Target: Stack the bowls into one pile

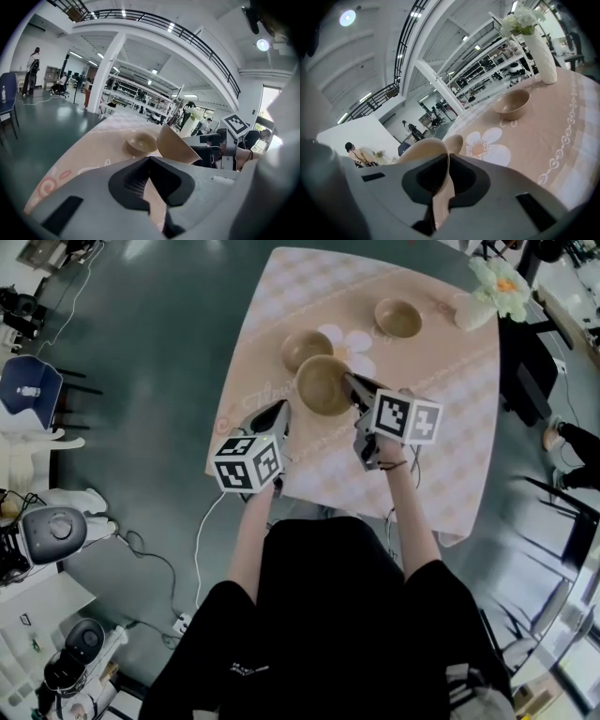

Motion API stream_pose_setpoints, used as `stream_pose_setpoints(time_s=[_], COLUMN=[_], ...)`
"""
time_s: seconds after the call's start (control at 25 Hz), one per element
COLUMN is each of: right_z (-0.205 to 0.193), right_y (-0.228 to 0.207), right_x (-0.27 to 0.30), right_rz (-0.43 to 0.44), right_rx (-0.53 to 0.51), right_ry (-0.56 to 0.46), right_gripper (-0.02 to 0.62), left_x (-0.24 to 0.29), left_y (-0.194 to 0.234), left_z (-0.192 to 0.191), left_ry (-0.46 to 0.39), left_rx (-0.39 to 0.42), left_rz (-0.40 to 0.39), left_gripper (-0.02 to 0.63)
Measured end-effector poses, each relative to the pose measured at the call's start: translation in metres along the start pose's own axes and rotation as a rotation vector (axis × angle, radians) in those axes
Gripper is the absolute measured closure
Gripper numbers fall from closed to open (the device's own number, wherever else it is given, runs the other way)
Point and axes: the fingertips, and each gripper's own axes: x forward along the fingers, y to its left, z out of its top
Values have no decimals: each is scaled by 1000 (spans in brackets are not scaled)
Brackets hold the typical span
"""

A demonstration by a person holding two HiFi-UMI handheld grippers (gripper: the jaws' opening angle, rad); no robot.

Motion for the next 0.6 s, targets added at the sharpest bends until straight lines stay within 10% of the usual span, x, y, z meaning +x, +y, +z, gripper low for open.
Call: stream_pose_setpoints(time_s=[0.6], right_z=[38], right_y=[-11], right_x=[45], right_rz=[-152], right_rx=[-11], right_ry=[-114], right_gripper=[589], left_x=[23], left_y=[20], left_z=[16], left_ry=[17], left_rx=[22], left_rz=[-26], left_gripper=[609])
